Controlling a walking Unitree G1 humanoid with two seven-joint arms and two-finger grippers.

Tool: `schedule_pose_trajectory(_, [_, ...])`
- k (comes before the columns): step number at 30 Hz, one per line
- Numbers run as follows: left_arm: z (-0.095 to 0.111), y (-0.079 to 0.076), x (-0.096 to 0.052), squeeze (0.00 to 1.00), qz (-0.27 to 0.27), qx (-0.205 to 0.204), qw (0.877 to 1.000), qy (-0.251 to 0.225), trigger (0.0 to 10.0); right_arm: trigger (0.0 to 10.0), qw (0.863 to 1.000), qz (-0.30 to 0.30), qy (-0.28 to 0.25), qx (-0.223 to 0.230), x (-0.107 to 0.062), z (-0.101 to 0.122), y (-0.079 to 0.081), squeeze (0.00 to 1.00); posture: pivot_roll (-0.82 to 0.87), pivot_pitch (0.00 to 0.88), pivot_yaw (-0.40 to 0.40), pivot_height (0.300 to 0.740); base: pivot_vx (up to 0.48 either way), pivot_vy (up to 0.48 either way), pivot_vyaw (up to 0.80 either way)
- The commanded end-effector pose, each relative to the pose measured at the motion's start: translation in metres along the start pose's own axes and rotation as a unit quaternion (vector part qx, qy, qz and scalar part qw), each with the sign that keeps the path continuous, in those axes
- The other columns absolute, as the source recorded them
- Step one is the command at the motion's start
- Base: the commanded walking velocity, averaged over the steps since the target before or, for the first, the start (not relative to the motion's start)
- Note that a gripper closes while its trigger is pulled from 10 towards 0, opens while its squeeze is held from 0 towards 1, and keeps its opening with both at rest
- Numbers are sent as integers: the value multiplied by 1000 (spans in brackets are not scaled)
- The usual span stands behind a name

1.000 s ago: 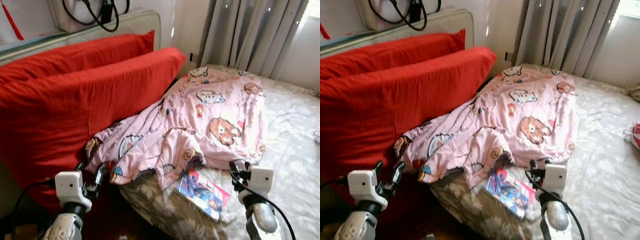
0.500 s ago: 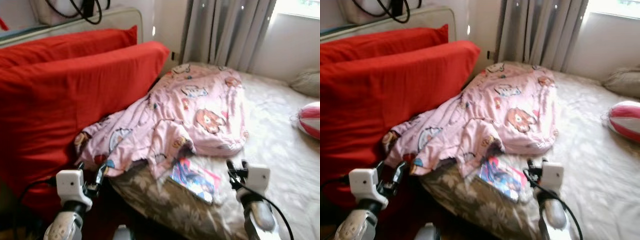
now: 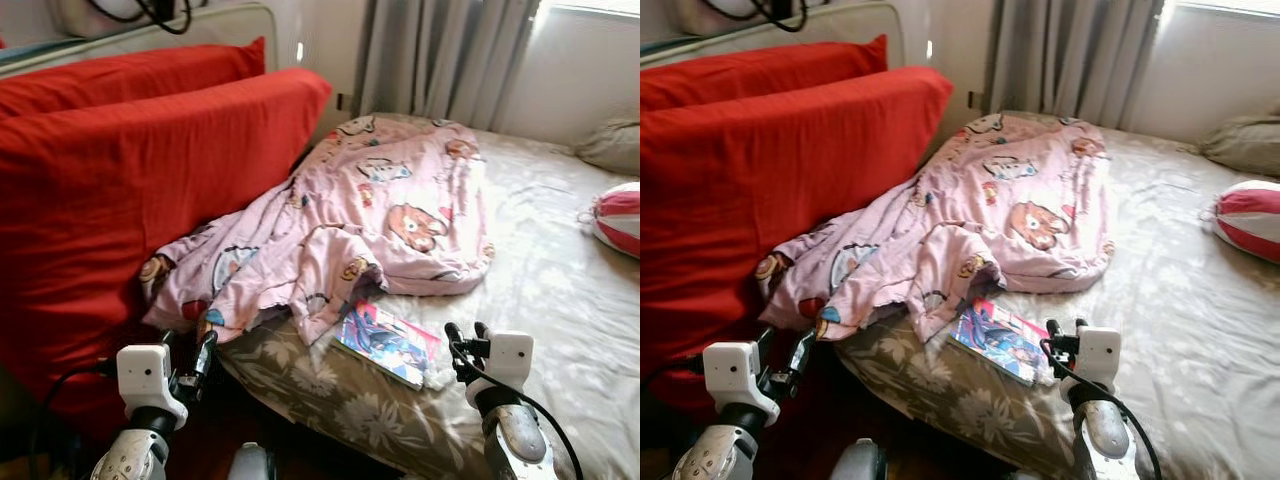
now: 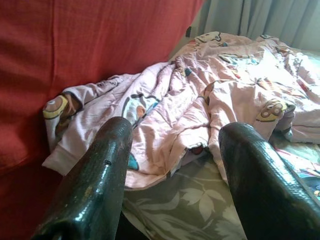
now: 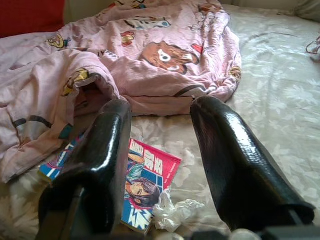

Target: Clean up the room

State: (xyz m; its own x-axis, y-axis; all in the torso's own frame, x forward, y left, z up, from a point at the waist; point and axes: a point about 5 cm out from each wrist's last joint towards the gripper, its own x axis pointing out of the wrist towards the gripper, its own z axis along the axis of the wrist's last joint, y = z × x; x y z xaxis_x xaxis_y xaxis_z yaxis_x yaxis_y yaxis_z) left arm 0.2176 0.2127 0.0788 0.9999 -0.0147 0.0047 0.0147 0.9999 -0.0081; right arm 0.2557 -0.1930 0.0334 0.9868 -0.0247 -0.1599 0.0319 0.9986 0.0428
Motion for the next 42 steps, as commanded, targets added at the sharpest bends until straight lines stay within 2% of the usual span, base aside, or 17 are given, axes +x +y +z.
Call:
schedule_pose_trajectory(1, [4, -2, 2, 0, -6, -3, 1000, -4, 10000, 10000, 1000, 4, -5, 5, 2, 4, 2, 0, 136, 0, -36, 650, 0, 0, 0])
schedule_pose_trajectory(7, [4, -3, 1, 0, -8, -3, 1000, -2, 10000, 10000, 1000, 12, 12, -1, 1, -1, 6, 0, 137, 0, -35, 640, 0, 0, 0])
schedule_pose_trajectory(21, [5, -5, 2, 0, -12, -2, 1000, -4, 10000, 10000, 1000, 21, 10, 4, -1, -1, 9, 0, 140, 0, -34, 640, 0, 0, 0])
schedule_pose_trajectory(26, [5, -4, 2, 0, -12, -2, 1000, -3, 10000, 10000, 999, 29, 22, -4, -1, -3, 11, 0, 139, 0, -34, 620, 0, 0, 0])
schedule_pose_trajectory(29, [5, -4, 2, 0, -12, -2, 1000, -3, 10000, 10000, 1000, 24, 6, 7, -2, -1, 10, 0, 143, 0, -35, 616, 0, 0, 0])
schedule_pose_trajectory(42, [5, -4, 2, 0, -12, 1, 1000, -3, 10000, 10000, 999, 34, 12, 6, -2, -4, 13, 0, 142, 0, -33, 616, 0, 0, 0])
